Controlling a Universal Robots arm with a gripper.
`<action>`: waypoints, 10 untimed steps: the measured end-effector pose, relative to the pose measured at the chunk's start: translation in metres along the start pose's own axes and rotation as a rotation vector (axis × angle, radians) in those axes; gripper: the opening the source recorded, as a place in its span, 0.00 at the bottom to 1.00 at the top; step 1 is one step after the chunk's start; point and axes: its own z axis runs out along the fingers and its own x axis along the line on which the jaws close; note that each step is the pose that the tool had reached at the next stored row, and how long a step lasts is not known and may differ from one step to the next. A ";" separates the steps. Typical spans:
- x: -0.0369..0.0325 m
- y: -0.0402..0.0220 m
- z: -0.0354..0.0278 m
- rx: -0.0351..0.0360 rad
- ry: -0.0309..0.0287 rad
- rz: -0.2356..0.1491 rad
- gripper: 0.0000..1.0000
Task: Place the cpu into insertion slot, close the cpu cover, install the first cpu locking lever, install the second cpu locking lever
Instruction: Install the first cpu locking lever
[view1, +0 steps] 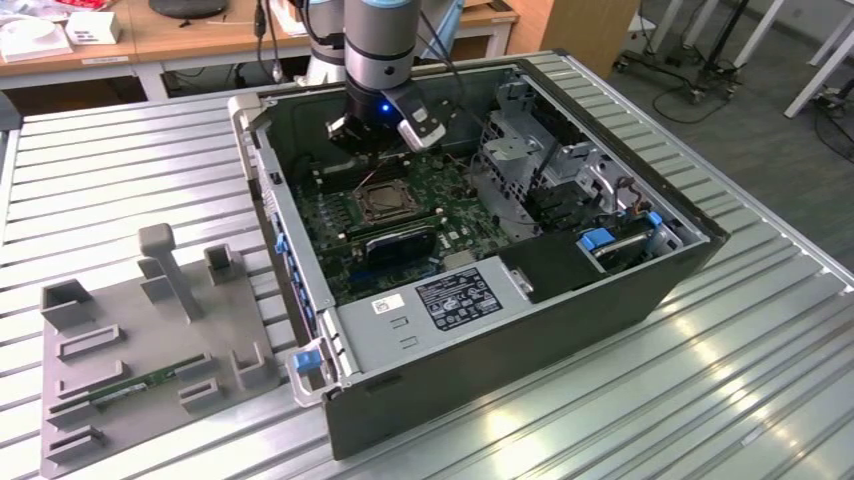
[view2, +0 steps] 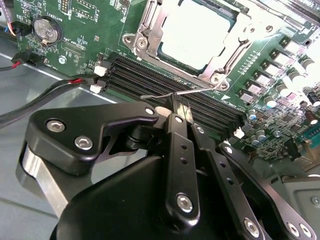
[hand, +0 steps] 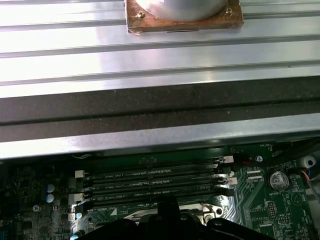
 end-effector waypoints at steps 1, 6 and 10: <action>0.0000 0.0001 0.0000 -0.0001 0.0000 0.000 0.11; 0.0002 -0.0003 0.0019 -0.0063 0.0006 0.001 0.11; 0.0002 -0.0005 0.0027 -0.0086 0.0010 0.001 0.11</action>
